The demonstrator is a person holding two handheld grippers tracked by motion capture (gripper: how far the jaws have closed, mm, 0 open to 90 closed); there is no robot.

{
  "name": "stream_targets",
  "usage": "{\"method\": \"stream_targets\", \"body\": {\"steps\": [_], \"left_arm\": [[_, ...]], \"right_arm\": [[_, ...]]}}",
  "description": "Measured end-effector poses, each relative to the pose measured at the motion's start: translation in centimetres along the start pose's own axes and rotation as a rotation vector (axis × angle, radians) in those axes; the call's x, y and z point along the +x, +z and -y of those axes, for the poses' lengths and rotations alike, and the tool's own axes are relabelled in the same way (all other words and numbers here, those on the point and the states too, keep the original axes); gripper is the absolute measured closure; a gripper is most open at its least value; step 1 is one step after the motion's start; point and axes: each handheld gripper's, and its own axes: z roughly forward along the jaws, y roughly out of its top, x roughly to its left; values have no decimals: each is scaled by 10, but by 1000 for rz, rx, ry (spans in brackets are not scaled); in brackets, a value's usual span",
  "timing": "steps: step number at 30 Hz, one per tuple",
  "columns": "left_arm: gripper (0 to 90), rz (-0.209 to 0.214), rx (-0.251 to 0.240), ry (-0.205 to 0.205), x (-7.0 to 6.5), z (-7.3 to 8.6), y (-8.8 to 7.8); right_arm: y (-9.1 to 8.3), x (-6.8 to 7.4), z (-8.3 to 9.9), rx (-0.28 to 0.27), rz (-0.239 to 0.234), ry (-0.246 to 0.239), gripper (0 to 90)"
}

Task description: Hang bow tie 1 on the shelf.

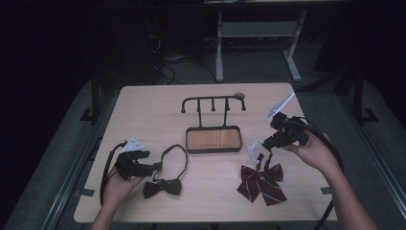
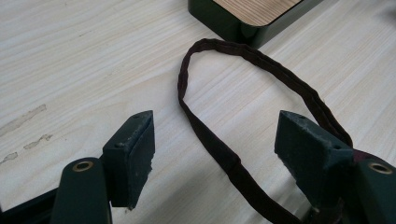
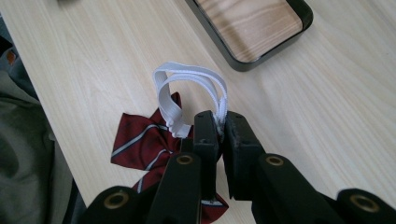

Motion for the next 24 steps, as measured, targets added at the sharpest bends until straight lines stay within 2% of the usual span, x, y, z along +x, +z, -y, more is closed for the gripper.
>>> {"method": "stream_targets", "body": {"steps": [24], "left_arm": [[292,-1,3,1,0,0,0]], "right_arm": [[-22,8,-15,-28,18,-29,834]]}}
